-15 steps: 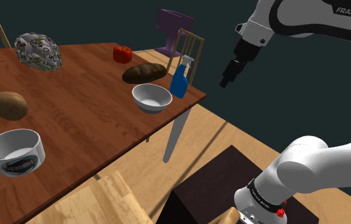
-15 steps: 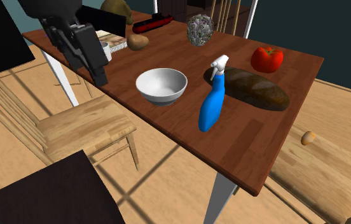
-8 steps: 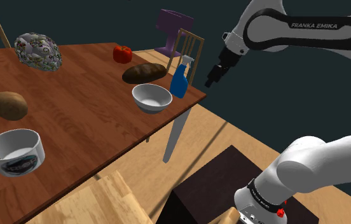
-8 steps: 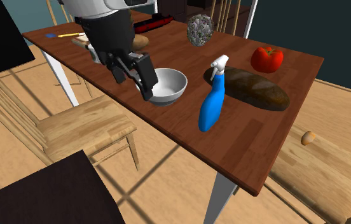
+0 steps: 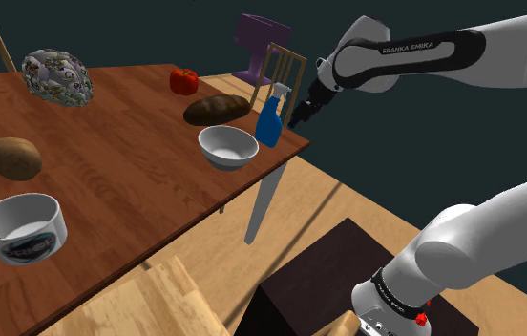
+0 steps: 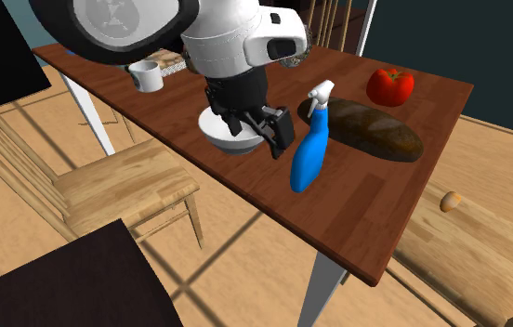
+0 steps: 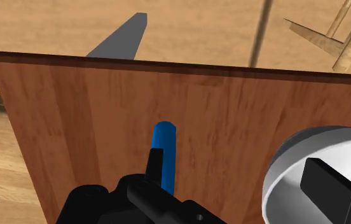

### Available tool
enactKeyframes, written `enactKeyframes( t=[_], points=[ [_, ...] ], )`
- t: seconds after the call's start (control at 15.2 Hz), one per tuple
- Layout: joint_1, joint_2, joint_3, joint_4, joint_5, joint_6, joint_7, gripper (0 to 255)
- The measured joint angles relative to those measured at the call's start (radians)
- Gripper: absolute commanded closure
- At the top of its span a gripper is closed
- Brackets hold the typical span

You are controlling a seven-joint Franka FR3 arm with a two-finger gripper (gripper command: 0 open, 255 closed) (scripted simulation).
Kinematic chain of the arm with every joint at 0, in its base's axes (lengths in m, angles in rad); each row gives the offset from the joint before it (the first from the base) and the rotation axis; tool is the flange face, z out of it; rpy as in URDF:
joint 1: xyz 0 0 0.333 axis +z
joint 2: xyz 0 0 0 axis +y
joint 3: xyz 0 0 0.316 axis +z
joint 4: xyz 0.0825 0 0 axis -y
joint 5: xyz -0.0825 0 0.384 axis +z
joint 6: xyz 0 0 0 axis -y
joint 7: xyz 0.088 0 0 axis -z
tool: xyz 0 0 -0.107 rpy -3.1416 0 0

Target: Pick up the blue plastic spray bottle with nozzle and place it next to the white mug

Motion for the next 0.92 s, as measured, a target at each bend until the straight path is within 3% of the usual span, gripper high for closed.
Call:
enactKeyframes(
  t=[0.46,0.92],
  points=[
    [0.015,0.238,-0.050,0.128,0.112,0.190,-0.128,0],
    [0.024,0.329,-0.047,0.145,0.156,0.270,-0.161,0]
  ],
)
